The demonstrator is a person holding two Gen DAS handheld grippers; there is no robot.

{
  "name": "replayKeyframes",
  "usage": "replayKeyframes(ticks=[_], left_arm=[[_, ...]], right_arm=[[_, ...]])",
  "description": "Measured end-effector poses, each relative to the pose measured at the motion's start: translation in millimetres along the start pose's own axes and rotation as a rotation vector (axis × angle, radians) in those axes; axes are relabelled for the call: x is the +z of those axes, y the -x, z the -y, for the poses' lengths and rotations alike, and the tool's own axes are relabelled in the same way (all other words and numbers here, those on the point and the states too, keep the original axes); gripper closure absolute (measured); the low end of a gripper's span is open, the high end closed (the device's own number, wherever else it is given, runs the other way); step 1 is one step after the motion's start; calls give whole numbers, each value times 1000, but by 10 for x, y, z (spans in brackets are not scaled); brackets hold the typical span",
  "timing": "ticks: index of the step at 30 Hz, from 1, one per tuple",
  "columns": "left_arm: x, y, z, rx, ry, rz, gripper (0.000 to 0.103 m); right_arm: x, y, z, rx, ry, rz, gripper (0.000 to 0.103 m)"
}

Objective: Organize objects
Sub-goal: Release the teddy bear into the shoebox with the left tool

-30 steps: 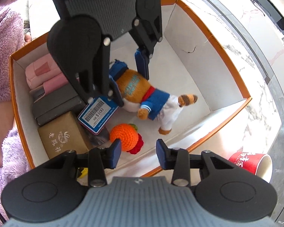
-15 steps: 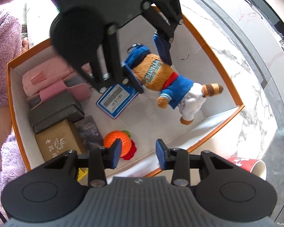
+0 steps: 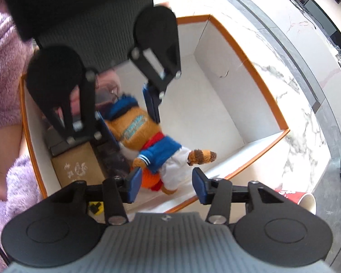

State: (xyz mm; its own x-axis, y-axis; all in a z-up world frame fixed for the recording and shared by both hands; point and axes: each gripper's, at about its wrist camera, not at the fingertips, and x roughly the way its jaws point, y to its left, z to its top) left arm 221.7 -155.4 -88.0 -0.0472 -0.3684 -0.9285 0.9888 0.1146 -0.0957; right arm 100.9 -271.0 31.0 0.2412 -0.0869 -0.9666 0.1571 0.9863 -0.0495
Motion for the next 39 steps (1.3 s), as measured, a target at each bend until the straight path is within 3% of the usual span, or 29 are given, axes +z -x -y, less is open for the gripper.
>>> replayKeyframes(ticks=[7, 11, 14, 19, 21, 23, 33, 36, 39], left_arm=[[36, -116, -184, -89, 58, -18, 41], [36, -136, -185, -82, 60, -14, 38], [-19, -102, -216, -62, 88, 19, 37], [-73, 25, -119, -22, 75, 66, 38], [-87, 74, -112, -23, 96, 81, 41], [-96, 52, -126, -26, 127, 73, 56], [-153, 70, -22, 12, 189, 101, 58], [-184, 124, 27, 31, 213, 122, 58], [-240, 222, 62, 51, 244, 161, 55]], right_arm=[[68, -209, -85, 2, 14, 11, 52], [80, -370, -96, 43, 4, -17, 52], [34, -468, -69, 85, -64, -74, 60], [-2, -477, -203, 89, -43, -91, 61], [-12, -486, -249, 88, -36, -102, 61], [-27, -491, -285, 88, -39, -104, 62], [-156, -409, -609, 17, -17, -79, 61], [-212, -339, -680, -4, -34, -60, 54], [-271, -244, -786, -22, -40, -41, 54]])
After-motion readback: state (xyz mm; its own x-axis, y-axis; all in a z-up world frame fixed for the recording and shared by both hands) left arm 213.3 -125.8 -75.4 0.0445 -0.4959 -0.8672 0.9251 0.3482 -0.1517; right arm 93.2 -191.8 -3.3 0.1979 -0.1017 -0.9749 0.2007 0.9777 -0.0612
